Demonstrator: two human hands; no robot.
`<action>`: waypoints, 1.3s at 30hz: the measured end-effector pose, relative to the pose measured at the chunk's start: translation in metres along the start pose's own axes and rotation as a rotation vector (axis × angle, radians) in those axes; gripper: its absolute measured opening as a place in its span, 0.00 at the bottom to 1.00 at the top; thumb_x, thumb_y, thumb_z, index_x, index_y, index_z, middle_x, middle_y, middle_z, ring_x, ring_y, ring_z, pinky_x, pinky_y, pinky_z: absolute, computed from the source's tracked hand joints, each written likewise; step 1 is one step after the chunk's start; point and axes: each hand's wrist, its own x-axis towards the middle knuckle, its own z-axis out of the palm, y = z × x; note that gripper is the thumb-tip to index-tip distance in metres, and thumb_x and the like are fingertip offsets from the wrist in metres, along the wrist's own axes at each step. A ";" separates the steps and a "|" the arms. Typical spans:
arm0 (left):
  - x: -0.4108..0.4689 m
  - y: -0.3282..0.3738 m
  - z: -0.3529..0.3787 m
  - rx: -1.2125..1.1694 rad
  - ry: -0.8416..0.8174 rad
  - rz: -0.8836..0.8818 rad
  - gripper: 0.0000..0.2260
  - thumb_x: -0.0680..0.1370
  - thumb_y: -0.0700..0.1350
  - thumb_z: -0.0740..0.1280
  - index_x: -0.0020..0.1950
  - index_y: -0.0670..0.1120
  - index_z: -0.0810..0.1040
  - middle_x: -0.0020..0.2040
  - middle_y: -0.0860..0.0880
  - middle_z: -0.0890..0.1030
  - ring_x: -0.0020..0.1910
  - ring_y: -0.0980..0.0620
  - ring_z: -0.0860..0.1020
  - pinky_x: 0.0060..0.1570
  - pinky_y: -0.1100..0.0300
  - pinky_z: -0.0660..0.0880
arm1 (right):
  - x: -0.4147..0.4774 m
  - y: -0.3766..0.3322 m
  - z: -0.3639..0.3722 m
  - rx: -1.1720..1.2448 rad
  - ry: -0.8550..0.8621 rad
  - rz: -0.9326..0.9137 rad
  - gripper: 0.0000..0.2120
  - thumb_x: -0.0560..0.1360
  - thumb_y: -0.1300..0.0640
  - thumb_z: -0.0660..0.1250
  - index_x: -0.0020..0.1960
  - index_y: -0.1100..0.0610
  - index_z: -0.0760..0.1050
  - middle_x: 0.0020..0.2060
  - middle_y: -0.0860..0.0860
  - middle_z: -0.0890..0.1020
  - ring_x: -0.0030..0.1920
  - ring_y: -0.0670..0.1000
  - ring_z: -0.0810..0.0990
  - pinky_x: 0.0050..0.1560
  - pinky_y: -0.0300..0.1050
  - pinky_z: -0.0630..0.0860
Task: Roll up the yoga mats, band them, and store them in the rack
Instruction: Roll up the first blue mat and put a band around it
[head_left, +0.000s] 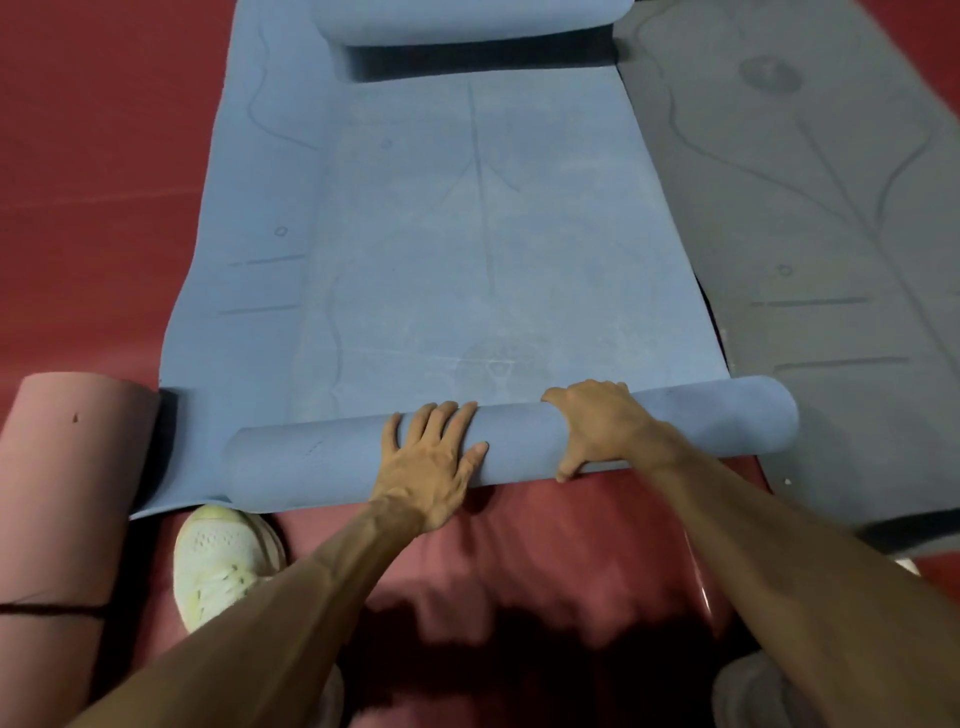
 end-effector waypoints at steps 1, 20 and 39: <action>0.004 -0.001 0.000 -0.001 -0.020 -0.011 0.36 0.72 0.63 0.31 0.77 0.55 0.53 0.73 0.55 0.62 0.73 0.54 0.58 0.72 0.46 0.47 | 0.003 0.001 0.000 0.006 -0.007 -0.007 0.41 0.54 0.39 0.79 0.63 0.49 0.70 0.50 0.49 0.80 0.52 0.53 0.78 0.50 0.50 0.66; 0.091 -0.026 -0.007 0.033 -0.095 -0.036 0.25 0.81 0.56 0.36 0.78 0.56 0.50 0.78 0.55 0.53 0.77 0.56 0.46 0.74 0.45 0.37 | 0.022 0.037 0.021 0.232 0.432 -0.113 0.35 0.68 0.31 0.65 0.70 0.48 0.71 0.62 0.48 0.72 0.64 0.50 0.67 0.66 0.44 0.55; 0.130 -0.036 -0.023 -0.244 0.025 -0.168 0.14 0.80 0.50 0.54 0.48 0.47 0.77 0.51 0.47 0.80 0.45 0.47 0.75 0.43 0.55 0.68 | 0.042 0.027 0.032 -0.170 0.534 -0.083 0.61 0.41 0.33 0.80 0.69 0.58 0.71 0.59 0.60 0.77 0.60 0.61 0.77 0.65 0.62 0.68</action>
